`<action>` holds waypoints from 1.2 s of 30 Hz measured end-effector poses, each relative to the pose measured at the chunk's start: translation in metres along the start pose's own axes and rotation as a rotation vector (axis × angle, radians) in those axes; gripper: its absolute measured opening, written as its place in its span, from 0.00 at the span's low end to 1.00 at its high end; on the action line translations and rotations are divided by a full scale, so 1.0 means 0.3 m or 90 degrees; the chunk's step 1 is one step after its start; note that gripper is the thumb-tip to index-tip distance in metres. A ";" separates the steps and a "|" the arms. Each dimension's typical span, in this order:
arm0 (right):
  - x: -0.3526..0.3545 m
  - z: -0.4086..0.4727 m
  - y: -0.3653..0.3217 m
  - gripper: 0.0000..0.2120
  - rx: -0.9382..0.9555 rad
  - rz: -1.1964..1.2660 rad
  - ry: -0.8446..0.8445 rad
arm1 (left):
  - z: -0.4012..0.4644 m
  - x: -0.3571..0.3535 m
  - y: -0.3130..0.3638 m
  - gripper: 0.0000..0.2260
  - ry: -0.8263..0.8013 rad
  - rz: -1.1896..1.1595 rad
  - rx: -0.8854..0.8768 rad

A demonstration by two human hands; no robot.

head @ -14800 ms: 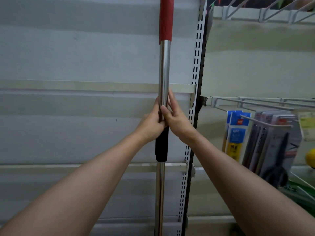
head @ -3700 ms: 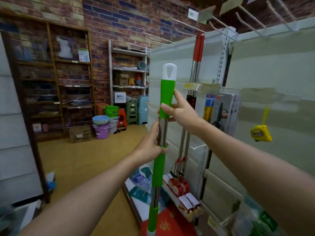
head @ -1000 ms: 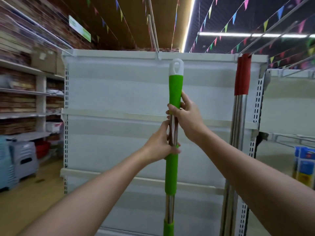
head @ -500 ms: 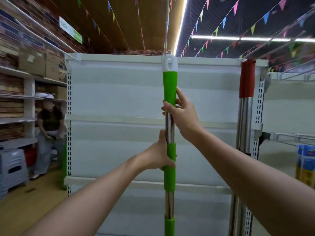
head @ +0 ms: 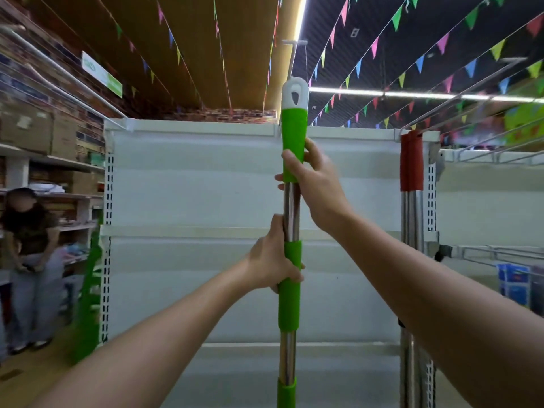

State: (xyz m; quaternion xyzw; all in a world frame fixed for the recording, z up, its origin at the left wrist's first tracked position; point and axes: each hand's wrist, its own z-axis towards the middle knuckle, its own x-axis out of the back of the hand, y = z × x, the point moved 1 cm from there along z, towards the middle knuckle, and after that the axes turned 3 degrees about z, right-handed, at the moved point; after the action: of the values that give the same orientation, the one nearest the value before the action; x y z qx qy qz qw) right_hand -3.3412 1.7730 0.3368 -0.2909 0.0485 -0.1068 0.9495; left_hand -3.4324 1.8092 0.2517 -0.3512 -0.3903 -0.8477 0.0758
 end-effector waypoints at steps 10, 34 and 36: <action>-0.013 0.071 -0.033 0.21 0.005 -0.035 0.015 | 0.052 0.056 0.038 0.30 -0.003 -0.014 -0.002; 0.004 0.219 0.077 0.19 -0.003 -0.025 0.008 | 0.208 0.072 -0.007 0.30 -0.002 -0.020 0.008; -0.002 0.234 0.092 0.19 -0.012 -0.032 0.005 | 0.222 0.074 -0.019 0.30 0.004 -0.026 0.016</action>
State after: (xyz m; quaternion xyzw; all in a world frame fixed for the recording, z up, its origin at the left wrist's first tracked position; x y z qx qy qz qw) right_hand -3.3262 1.8336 0.3792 -0.3007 0.0462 -0.1313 0.9435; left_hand -3.4155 1.8638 0.2926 -0.3395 -0.4078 -0.8451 0.0643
